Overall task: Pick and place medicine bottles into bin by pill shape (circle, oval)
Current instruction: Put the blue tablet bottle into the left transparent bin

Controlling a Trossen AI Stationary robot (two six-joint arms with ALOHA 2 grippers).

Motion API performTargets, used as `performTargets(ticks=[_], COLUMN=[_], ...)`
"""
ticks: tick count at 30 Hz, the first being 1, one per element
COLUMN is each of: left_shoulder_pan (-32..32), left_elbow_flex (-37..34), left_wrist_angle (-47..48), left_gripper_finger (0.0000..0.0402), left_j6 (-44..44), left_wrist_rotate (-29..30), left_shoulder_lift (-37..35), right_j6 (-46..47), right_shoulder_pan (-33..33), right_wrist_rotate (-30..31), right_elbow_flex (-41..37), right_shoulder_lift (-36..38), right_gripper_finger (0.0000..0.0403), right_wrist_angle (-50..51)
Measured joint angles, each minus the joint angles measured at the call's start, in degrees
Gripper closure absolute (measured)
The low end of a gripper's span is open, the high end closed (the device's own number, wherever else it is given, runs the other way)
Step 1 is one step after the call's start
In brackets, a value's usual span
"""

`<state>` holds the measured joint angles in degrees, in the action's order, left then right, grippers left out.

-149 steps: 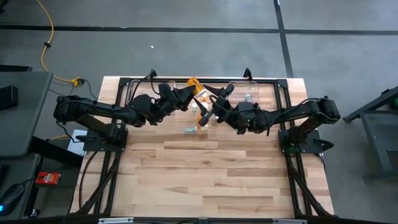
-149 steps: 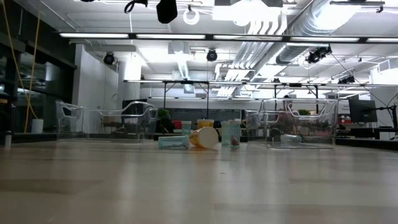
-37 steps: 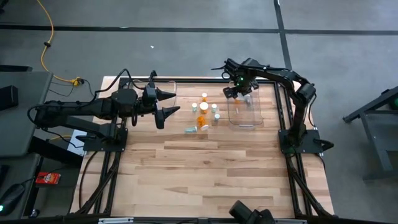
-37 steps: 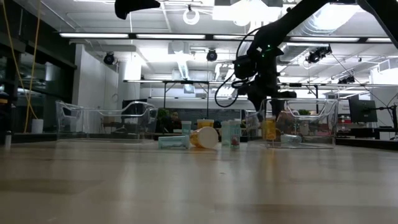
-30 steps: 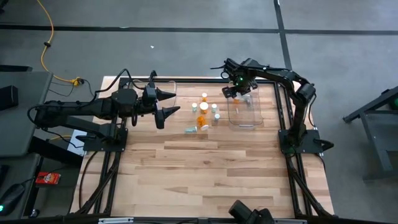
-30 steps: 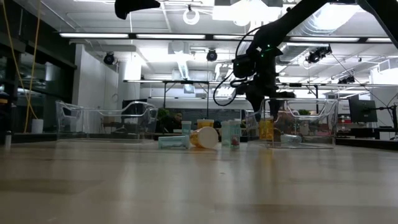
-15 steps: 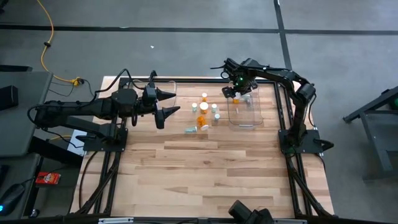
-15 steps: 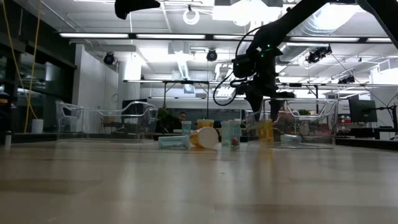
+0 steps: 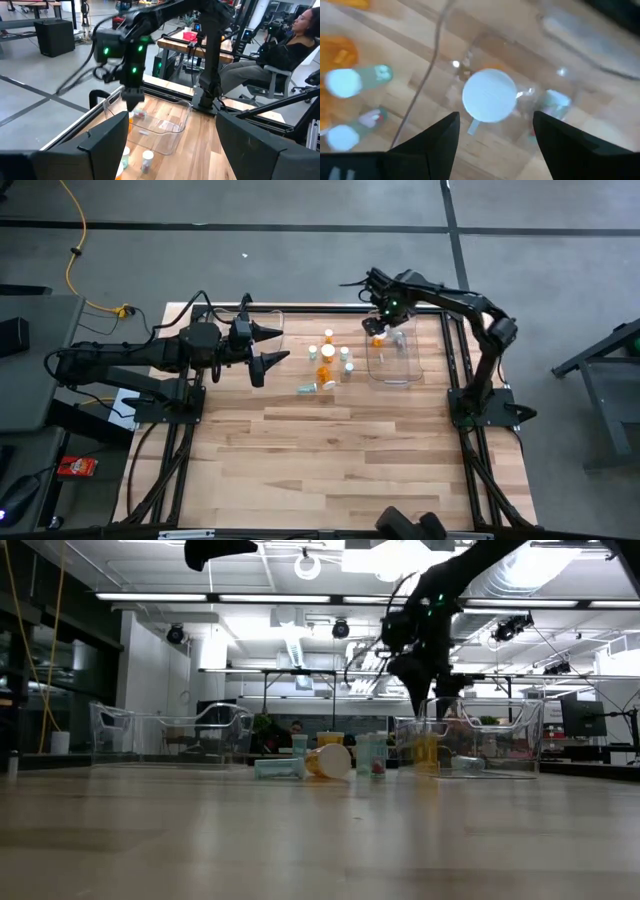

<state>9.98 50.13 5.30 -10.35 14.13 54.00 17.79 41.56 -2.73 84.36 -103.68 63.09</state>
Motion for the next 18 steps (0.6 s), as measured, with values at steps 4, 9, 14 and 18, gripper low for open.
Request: performTargets(ticks=[4, 9, 14, 18], left_shoulder_pan=[0.00, 0.00, 0.00, 0.00], left_elbow_flex=[0.00, -0.02, 0.00, 0.00], left_wrist_angle=[0.01, 0.02, 0.02, 0.04], left_gripper_finger=[0.0115, 0.0115, 0.0115, 0.0115], left_j6=[0.00, 0.00, 0.02, 0.00], left_wrist_rotate=[0.00, 0.00, 0.00, 0.00], left_shoulder_lift=[0.00, 0.00, 0.00, 0.00], right_j6=[-3.19, -5.21, 1.88, 4.77], right_shoulder_pan=[-1.63, -6.92, -16.16, -25.26], right_wrist_rotate=[2.62, -0.45, -7.07, -6.75], right_elbow_flex=[-0.01, -6.46, -21.70, -32.04], right_shoulder_lift=[6.34, 17.91, 31.93, 41.22], right_gripper_finger=[0.0158, 0.0158, 0.0158, 0.0158], right_wrist_angle=[-1.00, -13.70, -37.40, -56.42])
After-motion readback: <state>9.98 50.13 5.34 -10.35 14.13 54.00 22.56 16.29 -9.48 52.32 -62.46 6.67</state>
